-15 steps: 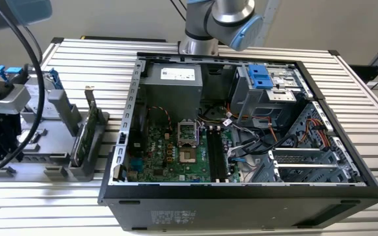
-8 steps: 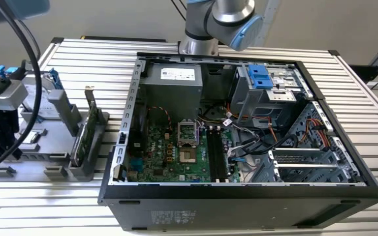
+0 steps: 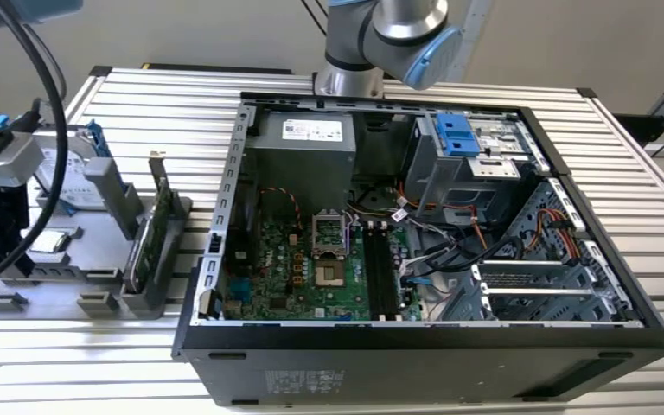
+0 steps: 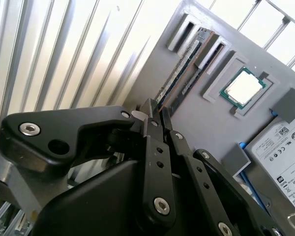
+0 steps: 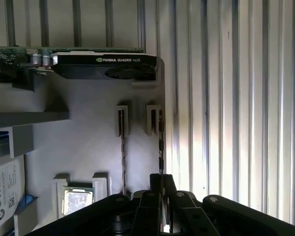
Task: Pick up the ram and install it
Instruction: 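Pick up the ram and move it above insertion slot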
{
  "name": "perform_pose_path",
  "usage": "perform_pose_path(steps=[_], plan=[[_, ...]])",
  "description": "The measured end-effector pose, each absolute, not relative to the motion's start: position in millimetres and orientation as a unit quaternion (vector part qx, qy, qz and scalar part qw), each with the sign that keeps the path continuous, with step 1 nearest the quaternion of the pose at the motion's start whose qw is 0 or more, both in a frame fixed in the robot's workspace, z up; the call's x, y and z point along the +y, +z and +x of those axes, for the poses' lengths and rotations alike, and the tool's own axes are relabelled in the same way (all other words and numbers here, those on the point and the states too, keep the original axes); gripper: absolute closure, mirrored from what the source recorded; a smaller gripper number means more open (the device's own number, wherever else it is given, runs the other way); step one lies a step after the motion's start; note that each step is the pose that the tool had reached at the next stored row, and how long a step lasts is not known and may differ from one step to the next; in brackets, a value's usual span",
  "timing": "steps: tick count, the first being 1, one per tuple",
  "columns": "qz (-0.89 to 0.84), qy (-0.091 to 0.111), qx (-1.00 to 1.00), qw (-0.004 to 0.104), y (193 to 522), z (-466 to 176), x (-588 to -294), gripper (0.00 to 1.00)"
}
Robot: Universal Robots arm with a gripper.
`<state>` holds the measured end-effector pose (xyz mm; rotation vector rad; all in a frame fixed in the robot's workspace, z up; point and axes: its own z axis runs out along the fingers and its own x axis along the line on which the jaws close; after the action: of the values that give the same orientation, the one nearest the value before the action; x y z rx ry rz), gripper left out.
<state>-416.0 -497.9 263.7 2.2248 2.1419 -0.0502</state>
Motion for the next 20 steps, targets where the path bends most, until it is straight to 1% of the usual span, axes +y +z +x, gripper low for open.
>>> perform_pose_path(steps=[20], plan=[[0.72, -0.016, 0.693, 0.026, 276.8, -416.0, -497.8, 1.0]])
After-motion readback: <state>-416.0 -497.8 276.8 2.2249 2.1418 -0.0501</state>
